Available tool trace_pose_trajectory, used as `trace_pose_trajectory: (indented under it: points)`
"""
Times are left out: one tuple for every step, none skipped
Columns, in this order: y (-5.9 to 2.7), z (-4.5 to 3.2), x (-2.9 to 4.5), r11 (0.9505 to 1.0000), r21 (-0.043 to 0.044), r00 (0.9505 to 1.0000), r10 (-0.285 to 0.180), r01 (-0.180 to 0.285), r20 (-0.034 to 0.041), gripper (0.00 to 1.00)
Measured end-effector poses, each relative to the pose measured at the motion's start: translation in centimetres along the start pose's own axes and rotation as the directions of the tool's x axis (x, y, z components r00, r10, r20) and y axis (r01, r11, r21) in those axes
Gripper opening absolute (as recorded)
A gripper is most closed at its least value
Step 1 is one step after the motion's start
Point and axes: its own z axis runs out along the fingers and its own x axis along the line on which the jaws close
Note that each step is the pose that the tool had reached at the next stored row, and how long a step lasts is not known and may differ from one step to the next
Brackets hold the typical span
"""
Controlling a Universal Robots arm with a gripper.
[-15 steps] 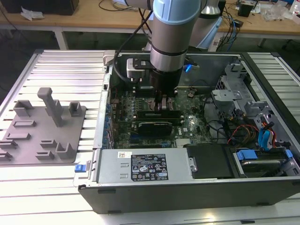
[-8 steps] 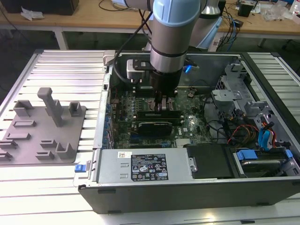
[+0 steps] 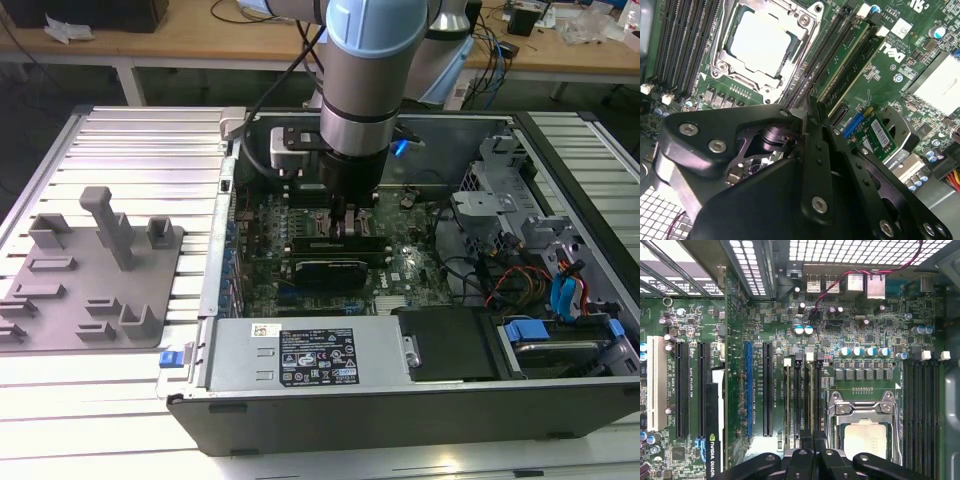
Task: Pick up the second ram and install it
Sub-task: 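Insert the second ram into the second slot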
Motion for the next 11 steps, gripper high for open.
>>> trace_pose_trajectory:
  points:
    - [0.0,0.0,0.0,1.0,0.0001,1.0,0.001,-0.001,0.0001,0.09]
    - [0.0,0.01,0.01,1.0,0.0003,1.0,0.004,-0.004,0.0,0.09]
    - [0.0,0.02,0.0,1.0,0.0005,1.0,0.007,-0.007,0.0001,0.09]
    - [0.0,0.03,0.0,1.0,0.0005,1.0,0.007,-0.007,0.0003,0.09]
    - [0.0,0.09,0.0,1.0,0.0005,1.0,0.007,-0.007,0.0002,0.09]
    - [0.0,0.09,0.01,1.0,0.0004,1.0,0.007,-0.007,0.0,0.09]
    - [0.0,0.11,0.01,1.0,0.0005,1.0,0.007,-0.007,0.0001,0.09]
    - [-0.01,0.2,0.01,1.0,0.0007,1.0,0.007,-0.007,0.0005,0.09]
    - [-0.01,0.26,0.02,1.0,0.0005,1.0,0.007,-0.007,0.0002,0.09]
    - [0.0,0.26,0.02,1.0,0.0005,1.0,0.007,-0.007,0.0001,0.09]
    - [0.0,0.26,0.02,1.0,0.0004,1.0,0.007,-0.007,0.0,0.09]
